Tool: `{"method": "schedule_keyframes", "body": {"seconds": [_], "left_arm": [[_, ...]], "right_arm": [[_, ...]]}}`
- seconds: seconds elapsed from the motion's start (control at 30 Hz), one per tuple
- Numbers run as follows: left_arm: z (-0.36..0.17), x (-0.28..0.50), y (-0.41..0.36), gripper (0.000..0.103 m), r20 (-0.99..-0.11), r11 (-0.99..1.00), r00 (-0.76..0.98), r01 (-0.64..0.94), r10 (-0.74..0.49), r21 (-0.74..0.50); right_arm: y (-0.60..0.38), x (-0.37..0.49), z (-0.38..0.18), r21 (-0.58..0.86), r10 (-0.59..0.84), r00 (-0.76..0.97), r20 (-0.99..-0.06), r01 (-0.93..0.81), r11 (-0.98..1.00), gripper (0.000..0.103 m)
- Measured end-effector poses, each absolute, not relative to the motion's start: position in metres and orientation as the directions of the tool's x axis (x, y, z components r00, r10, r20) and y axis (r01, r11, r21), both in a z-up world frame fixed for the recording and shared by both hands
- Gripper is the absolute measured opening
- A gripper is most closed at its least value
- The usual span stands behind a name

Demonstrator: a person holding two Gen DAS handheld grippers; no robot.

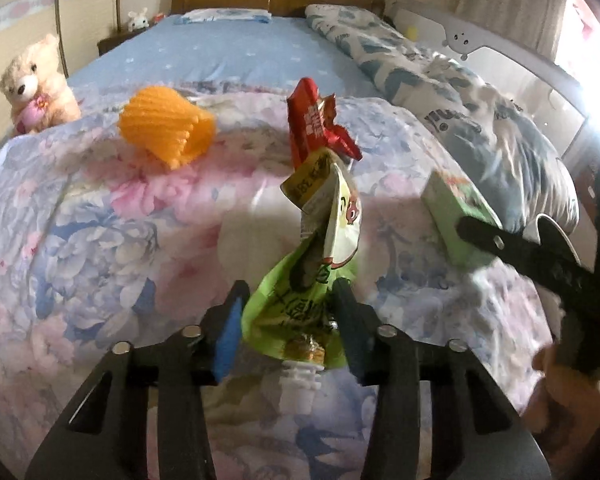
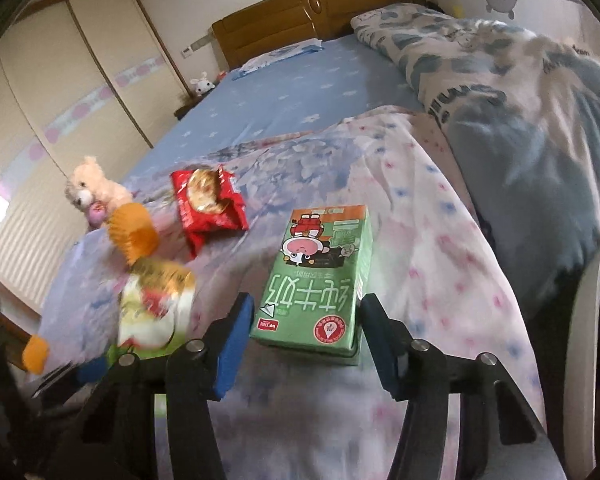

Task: Collect trash
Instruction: 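Grasp the green pouch with the left tool while the right grasps the green milk carton, then carry pouch and carton over the bin and open both tools to drop them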

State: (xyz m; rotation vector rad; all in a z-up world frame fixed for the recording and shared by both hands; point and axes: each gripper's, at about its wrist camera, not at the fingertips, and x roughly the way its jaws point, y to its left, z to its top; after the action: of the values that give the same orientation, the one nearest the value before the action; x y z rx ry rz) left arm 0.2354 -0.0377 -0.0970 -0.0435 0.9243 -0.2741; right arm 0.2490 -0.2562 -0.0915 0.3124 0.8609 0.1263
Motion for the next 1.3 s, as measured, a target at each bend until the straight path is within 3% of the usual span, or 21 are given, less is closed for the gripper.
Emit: {"method": "schedule_keyframes", "body": {"seconds": [0.43,0.73,0.83,1.3], "left_arm": [[-0.080,0.193,-0.048,0.035,-0.756,0.943,0.568,0.257,-0.326,-0.213],[-0.080,0.177,-0.047,0.035,-0.763,0.946,0.564,0.246,-0.317,-0.211],[-0.078,0.172,-0.051,0.035,-0.760,0.942,0.563,0.257,-0.326,-0.214],[-0.067,0.154,-0.111,0.035,-0.749,0.893,0.511,0.376,-0.422,-0.247]], "right_arm": [[-0.269,0.181,-0.084,0.355,0.272,0.645,-0.714,-0.001,0.935,0.054],[-0.261,0.194,-0.097,0.282,0.201,0.633,-0.748,0.030,0.959,0.063],[-0.263,0.195,-0.097,0.274,0.189,0.639,-0.746,0.036,0.961,0.056],[-0.315,0.133,-0.058,0.377,0.224,0.720,-0.656,0.056,0.925,0.052]]}}
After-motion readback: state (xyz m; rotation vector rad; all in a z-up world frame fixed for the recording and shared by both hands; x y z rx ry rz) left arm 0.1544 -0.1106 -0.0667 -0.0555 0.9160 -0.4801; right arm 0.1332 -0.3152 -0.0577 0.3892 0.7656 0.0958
